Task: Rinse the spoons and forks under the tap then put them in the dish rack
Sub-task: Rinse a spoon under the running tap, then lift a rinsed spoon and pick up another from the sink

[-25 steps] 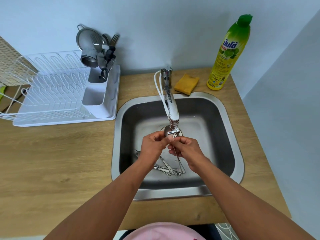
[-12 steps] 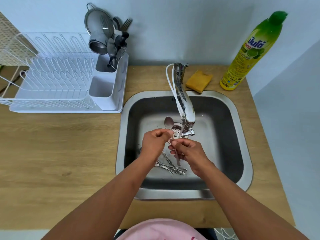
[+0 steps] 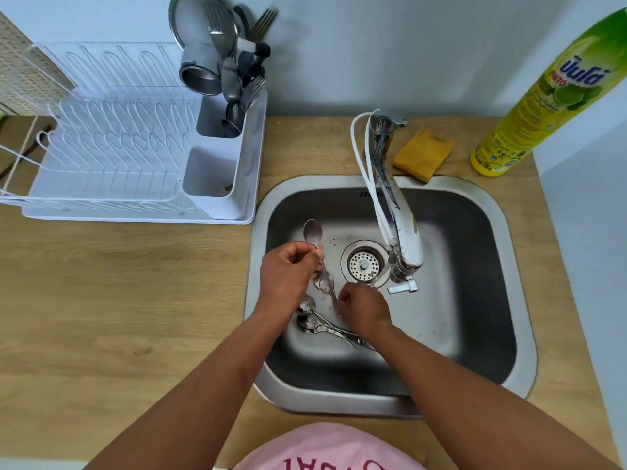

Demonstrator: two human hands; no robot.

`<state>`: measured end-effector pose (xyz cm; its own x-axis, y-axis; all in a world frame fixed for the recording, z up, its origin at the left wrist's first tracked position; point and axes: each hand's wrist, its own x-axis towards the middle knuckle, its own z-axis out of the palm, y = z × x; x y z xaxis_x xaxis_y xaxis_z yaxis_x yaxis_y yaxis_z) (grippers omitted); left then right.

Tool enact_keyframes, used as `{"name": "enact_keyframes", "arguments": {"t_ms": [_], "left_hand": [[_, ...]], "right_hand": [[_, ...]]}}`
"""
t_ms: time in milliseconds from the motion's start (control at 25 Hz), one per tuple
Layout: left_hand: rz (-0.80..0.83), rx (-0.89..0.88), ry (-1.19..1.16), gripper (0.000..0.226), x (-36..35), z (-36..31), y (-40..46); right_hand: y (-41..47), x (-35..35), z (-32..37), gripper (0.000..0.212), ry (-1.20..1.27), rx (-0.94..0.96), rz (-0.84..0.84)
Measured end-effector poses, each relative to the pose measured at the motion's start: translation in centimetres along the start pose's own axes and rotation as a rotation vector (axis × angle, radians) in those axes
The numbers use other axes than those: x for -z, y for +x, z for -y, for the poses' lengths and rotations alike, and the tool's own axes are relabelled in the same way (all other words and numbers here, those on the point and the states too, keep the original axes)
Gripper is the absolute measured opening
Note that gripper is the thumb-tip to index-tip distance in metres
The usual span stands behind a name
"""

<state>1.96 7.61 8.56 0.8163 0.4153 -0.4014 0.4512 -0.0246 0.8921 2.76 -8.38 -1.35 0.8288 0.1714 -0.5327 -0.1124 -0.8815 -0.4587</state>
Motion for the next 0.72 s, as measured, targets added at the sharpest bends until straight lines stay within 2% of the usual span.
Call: {"name": "enact_keyframes", "arguments": {"t_ms": [160, 280, 440, 600, 720], "left_hand": [[0.021, 0.015, -0.05, 0.015, 0.4, -0.3, 0.1], [-0.007, -0.053, -0.086, 0.016, 1.1, -1.7, -0.2], [-0.104, -0.134, -0.198, 0.014, 3.5, -4.8, -0.3], [-0.192, -0.234, -0.219, 0.007, 7.2, -8.5, -1.0], [-0.281, -0.379, -0.224, 0.003, 10.1, -12.4, -1.2]], "right_hand": [[0.6, 0.6, 0.1, 0.006, 0.099, -0.054, -0.052], [-0.4, 2.1, -0.8, 0.011, 0.3, -0.001, -0.153], [-2.4, 4.1, -0.9, 0.026, 0.496, -0.029, -0.328], [-4.2, 4.9, -0.4, 0.012, 0.617, -0.044, -0.245], [-5.2, 5.0, -0.3, 0.011, 0.741, -0.055, -0.215]]}}
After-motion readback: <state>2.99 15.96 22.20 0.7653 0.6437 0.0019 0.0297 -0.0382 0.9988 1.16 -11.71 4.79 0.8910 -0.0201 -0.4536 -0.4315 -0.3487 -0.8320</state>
